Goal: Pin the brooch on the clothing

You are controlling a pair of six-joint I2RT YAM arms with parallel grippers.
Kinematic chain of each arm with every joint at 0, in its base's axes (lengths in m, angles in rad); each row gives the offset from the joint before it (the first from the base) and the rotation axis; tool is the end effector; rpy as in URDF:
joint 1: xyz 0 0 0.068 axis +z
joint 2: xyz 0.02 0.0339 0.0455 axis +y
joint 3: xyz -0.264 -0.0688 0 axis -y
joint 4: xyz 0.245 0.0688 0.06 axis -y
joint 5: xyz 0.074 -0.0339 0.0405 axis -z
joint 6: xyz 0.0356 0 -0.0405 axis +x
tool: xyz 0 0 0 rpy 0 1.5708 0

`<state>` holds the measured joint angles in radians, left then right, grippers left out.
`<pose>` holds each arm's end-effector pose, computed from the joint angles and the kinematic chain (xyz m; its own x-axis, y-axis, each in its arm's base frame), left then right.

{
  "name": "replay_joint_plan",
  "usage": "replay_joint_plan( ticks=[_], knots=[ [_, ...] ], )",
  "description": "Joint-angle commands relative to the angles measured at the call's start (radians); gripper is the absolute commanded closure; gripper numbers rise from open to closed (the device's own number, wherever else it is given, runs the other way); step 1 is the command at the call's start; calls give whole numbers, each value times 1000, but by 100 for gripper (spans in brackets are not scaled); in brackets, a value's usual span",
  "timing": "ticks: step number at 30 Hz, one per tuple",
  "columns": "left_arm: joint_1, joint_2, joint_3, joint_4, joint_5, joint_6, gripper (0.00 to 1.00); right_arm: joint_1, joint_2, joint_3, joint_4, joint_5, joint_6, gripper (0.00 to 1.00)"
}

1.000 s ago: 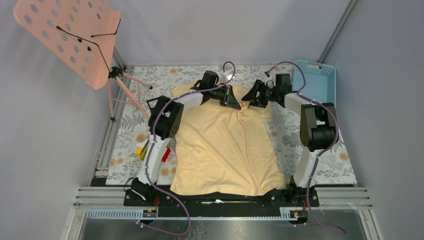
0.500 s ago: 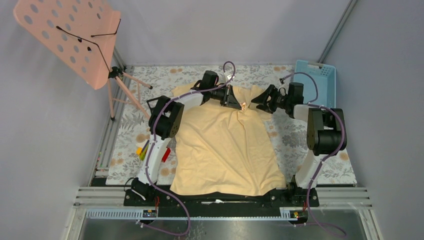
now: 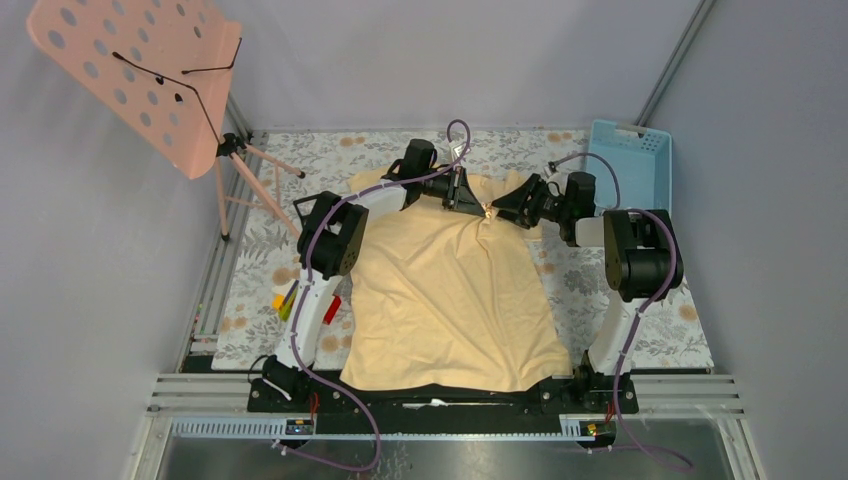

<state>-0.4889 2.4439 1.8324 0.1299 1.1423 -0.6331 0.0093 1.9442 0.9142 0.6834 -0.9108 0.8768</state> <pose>0.4580 -0.2803 0.1505 -0.8662 0.1824 -0.4652 0.4891 0.1192 -0.8640 0.3837 0.0317 0.1476 -0.7928 0.4639 -0.3953 -0.2178 0.3901 0.8946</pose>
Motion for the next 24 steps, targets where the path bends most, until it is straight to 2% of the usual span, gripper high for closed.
replay_joint_plan(
  ticks=[1, 7, 11, 15, 20, 24],
  knots=[
    [0, 14, 34, 76, 56, -14, 100, 21, 15, 22, 108, -34, 38, 41],
    [0, 12, 36, 77, 59, -14, 100, 23, 32, 26, 119, -41, 41, 45],
    [0, 12, 36, 82, 60, -18, 100, 22, 36, 16, 141, -36, 48, 37],
    [0, 11, 33, 109, 67, -38, 100, 22, 25, 8, 154, -24, 52, 36],
    [0, 10, 6, 247, 82, -150, 100, 8, 0, -24, 175, 7, 56, 35],
    [2, 8, 5, 250, 80, -149, 100, -3, -5, -57, 208, 7, 66, 35]
  ],
)
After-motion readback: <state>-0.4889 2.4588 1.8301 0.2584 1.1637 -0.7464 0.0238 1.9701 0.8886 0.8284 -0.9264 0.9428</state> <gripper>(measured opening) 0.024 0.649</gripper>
